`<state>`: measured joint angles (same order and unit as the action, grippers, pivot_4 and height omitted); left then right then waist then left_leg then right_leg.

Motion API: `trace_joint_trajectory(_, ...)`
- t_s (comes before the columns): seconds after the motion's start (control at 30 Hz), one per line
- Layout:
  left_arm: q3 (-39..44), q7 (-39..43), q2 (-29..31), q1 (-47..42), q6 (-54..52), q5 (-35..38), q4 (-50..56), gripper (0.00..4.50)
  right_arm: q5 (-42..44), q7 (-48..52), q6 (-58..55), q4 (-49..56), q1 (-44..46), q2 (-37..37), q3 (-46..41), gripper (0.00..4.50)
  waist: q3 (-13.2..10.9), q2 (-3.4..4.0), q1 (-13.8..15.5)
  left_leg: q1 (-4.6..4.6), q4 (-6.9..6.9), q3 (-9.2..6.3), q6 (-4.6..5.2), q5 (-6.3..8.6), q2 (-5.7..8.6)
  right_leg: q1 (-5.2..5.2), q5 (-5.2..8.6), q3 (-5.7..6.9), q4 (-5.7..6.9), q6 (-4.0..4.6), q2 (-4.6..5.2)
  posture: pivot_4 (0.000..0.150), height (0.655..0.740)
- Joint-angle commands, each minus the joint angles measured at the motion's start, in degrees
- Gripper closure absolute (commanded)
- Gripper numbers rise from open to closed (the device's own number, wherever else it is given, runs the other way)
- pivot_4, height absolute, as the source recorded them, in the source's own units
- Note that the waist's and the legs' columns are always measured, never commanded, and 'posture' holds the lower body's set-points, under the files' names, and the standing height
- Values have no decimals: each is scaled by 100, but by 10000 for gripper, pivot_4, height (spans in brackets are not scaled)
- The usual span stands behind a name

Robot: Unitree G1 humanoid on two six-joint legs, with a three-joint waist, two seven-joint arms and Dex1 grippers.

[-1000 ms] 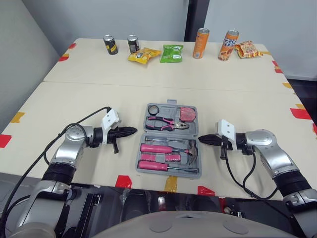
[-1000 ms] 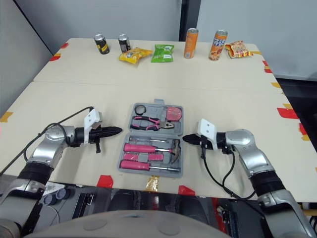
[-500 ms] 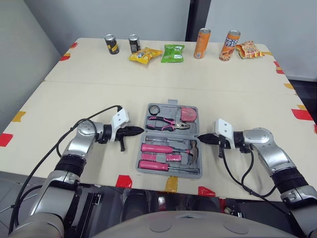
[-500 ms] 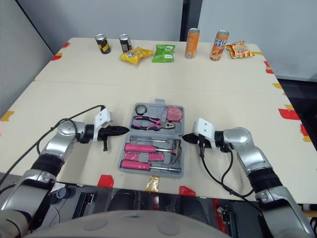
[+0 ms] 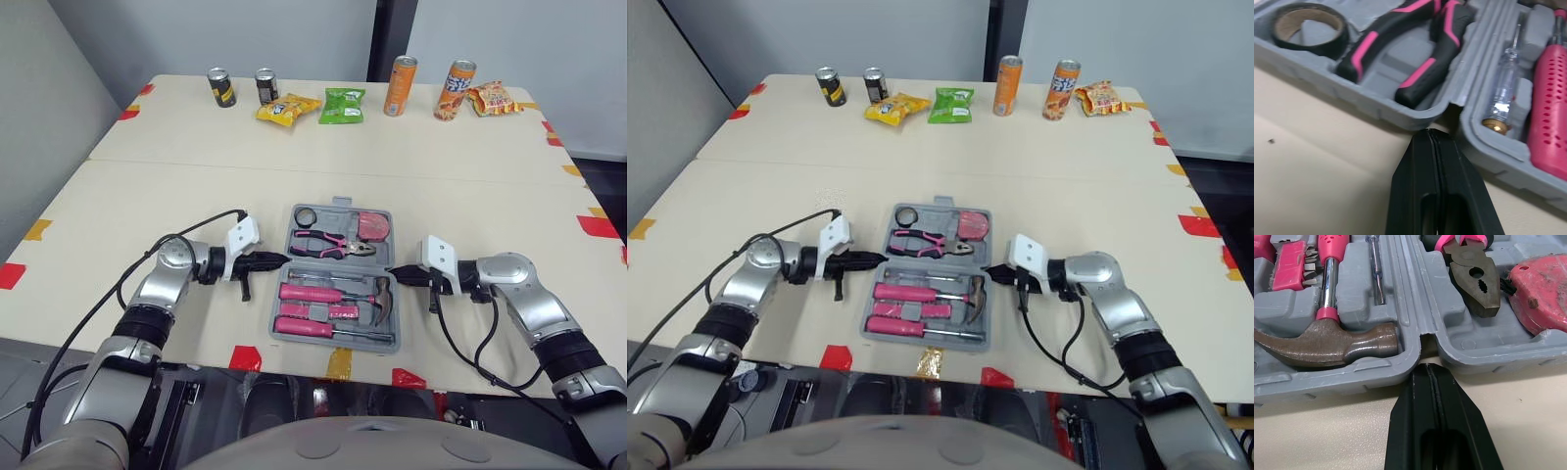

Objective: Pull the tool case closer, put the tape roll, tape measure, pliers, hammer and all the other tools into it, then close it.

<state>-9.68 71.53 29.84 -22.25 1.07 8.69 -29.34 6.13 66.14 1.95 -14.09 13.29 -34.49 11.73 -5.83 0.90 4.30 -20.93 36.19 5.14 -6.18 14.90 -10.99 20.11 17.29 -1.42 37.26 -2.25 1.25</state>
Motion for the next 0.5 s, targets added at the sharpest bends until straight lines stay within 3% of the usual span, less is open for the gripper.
trace_joint_trajectory(0.03,-153,71,-55,82,-60,-68,192,45000,91,31,-13,400,79,81,49,44402,-1,0,-2,0,0,0,0,0,0,0,0,0,0,0,0,1500,7400)
trace_joint_trajectory(0.5,-319,157,-43,441,-463,-35,963,45000,147,131,-151,653,-101,-12,12,44402,-1,0,-3,0,-6,1,0,0,0,0,0,0,-8,0,1,1500,7400)
